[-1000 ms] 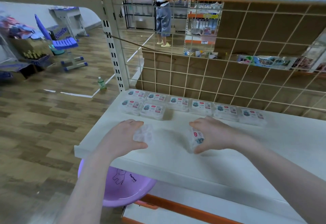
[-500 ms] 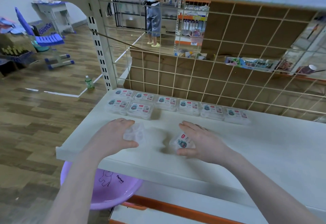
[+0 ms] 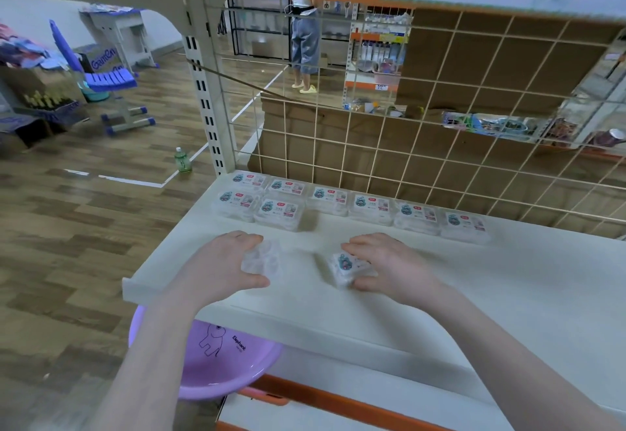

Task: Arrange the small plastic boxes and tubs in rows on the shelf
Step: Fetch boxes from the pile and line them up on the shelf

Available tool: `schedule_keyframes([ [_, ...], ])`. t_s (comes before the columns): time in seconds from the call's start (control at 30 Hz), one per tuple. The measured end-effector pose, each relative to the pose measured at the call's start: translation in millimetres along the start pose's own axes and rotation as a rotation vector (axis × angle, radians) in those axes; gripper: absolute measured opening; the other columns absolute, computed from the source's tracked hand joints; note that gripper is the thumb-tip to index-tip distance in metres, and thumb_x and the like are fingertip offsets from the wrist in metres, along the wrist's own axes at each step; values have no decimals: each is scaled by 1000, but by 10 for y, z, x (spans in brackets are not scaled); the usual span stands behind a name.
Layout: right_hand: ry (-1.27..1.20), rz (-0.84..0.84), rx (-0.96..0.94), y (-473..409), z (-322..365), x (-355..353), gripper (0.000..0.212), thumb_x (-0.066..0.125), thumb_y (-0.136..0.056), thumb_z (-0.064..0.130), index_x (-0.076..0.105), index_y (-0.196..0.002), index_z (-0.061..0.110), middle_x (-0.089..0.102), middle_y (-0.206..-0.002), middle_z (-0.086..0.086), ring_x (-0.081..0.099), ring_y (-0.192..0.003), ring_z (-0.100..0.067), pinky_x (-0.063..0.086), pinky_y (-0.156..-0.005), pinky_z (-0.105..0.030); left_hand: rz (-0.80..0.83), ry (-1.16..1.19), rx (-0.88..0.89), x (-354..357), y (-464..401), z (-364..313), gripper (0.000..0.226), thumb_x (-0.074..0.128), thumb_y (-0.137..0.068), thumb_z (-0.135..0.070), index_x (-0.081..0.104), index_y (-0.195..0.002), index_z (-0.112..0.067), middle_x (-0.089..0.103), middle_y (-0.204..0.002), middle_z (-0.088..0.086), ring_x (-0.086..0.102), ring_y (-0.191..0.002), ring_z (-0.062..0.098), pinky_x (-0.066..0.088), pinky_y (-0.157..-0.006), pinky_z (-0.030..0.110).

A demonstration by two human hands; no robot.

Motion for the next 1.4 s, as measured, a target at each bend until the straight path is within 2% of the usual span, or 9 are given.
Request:
schedule_keyframes([
  [0.2,21,-191,193,-312,167,147,43,56,-86,32,52,-125,16,51,-125,0,41,-118,-21,33,-97,-29,18,-2,-2,3,36,14,76,73,-74,-45,41,-140,-23,45,-136,-7,39,-126,11,29,-92,19],
  [0.3,18,-221,262,-457,210,190,39,52,-88,30,52,-124,15,50,-124,-1,41,-117,-22,33,-97,-30,18,1,2,-9,42,17,76,73,-74,-45,41,-139,-24,46,-133,-8,41,-123,11,31,-90,19],
  [0.53,20,-289,323,-642,301,267,37,48,-91,27,51,-125,13,49,-126,-5,42,-117,-23,33,-96,-30,34,2,28,-49,28,46,76,73,-75,-44,41,-140,-22,47,-132,-7,41,-123,12,34,-95,23],
  [0.77,-42,-319,367,-748,380,287,33,50,-89,23,53,-121,13,49,-120,-5,44,-113,-22,37,-89,-30,47,-9,67,-86,-4,129,76,71,-76,-45,39,-141,-22,45,-135,-7,38,-126,11,30,-94,20],
  [1.1,-9,-342,424,-801,460,315,40,50,-90,27,49,-128,15,47,-127,-4,45,-117,-22,34,-93,-30,87,-27,148,-165,-12,241,76,69,-77,-45,38,-142,-22,45,-134,-7,39,-125,11,33,-98,21],
  [1.3,-35,-399,497,-463,428,315,42,54,-90,27,50,-130,13,49,-133,-4,46,-121,-24,38,-94,-32,120,-57,230,-176,-61,260,75,68,-78,-46,37,-142,-23,45,-135,-8,39,-125,11,34,-98,23],
  [1.4,-10,-360,554,-225,330,319,44,52,-92,29,47,-132,12,45,-138,-6,43,-123,-25,36,-95,-32,127,-62,262,-137,-95,184,75,68,-78,-45,37,-143,-23,42,-139,-7,35,-129,12,29,-100,22],
])
Point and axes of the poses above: each hand's wrist, its own y-axis away from the middle knuckle, its own x-axis out of the palm, z = x × y, the point moved 2 cm from there along -y, towards the middle knuckle
